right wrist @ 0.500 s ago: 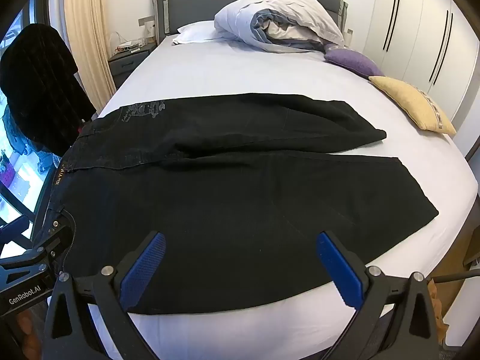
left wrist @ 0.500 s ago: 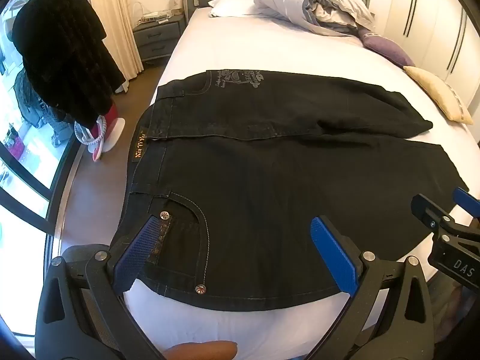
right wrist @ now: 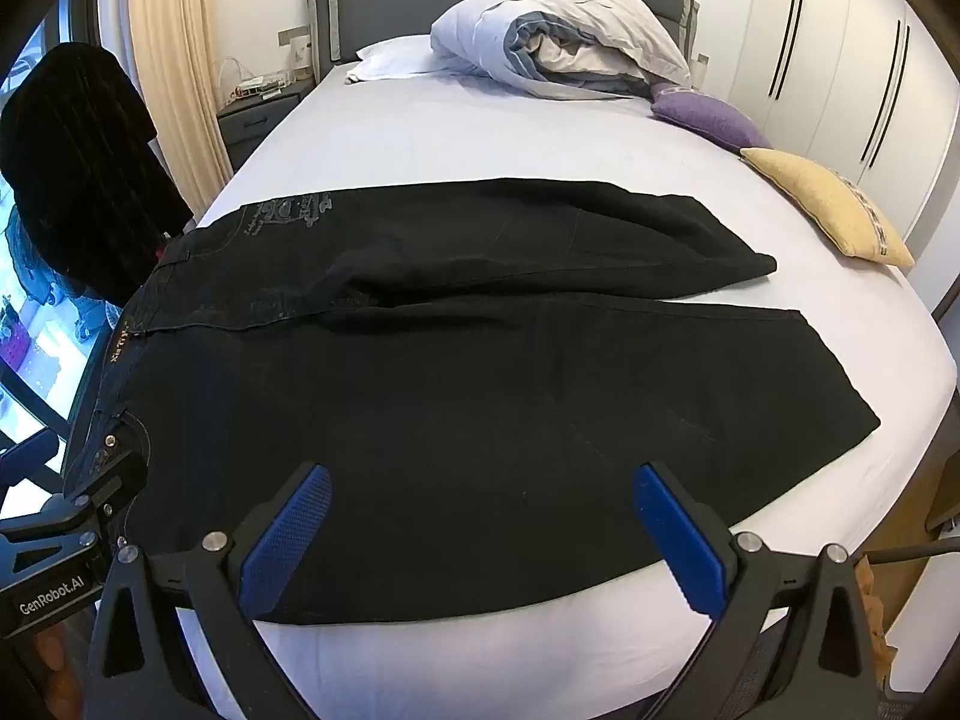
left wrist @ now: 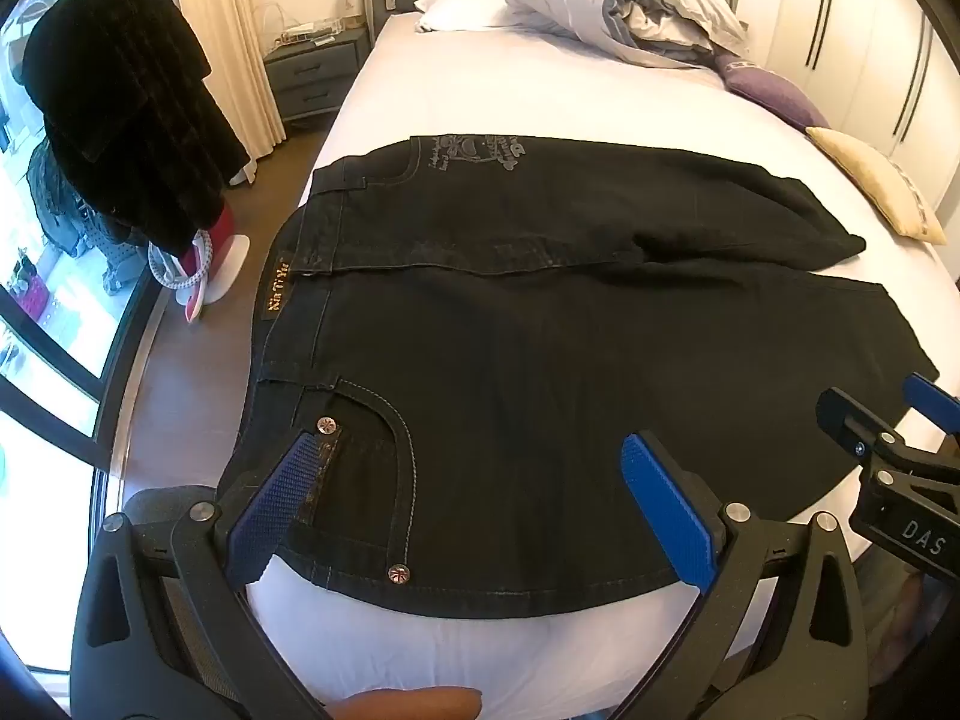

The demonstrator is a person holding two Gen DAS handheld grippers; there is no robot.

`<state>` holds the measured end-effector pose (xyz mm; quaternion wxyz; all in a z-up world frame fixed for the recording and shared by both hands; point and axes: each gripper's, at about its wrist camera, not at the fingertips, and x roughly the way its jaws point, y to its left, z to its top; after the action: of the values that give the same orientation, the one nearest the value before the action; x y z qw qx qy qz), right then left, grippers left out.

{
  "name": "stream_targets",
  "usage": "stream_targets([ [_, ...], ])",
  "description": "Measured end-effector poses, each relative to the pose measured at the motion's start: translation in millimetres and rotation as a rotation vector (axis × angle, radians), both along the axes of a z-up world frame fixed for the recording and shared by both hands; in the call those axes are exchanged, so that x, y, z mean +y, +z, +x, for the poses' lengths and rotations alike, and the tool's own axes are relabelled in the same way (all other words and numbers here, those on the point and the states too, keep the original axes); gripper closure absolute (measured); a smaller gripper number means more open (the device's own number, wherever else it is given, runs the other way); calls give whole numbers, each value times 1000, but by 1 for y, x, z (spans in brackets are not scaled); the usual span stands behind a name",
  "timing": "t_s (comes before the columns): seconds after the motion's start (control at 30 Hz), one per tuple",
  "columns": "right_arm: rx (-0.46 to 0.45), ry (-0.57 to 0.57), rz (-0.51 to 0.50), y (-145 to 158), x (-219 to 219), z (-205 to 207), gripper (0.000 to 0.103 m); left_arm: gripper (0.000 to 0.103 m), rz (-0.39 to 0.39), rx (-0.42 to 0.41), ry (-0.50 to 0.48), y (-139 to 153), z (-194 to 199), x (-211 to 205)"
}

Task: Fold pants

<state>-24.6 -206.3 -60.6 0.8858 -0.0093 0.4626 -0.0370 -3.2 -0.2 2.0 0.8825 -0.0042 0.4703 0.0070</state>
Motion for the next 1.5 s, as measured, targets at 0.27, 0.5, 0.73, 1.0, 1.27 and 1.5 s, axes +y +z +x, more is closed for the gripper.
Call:
stream_targets([
  [0.27, 0, -1, -1, -1, 3, 0, 0, 0, 5, 3, -1, -4, 1, -2],
  [0.5, 4, 2, -1, 0, 3, 0, 0, 0, 7, 4, -1, -5, 1, -2],
  [0.73, 5, 2, 0, 0, 2, 0, 0, 0, 7, 4, -1, -4, 2, -2],
  [1.0, 5, 1, 0, 0, 3, 1, 0, 0, 7, 5, -1, -4, 2, -2],
  [1.27, 7, 2, 1, 0, 2, 0, 0, 0, 8, 6, -1, -4, 2, -2],
  [1.5, 8, 2, 1, 0, 2, 0, 0, 0, 9, 5, -1, -5, 2, -2],
])
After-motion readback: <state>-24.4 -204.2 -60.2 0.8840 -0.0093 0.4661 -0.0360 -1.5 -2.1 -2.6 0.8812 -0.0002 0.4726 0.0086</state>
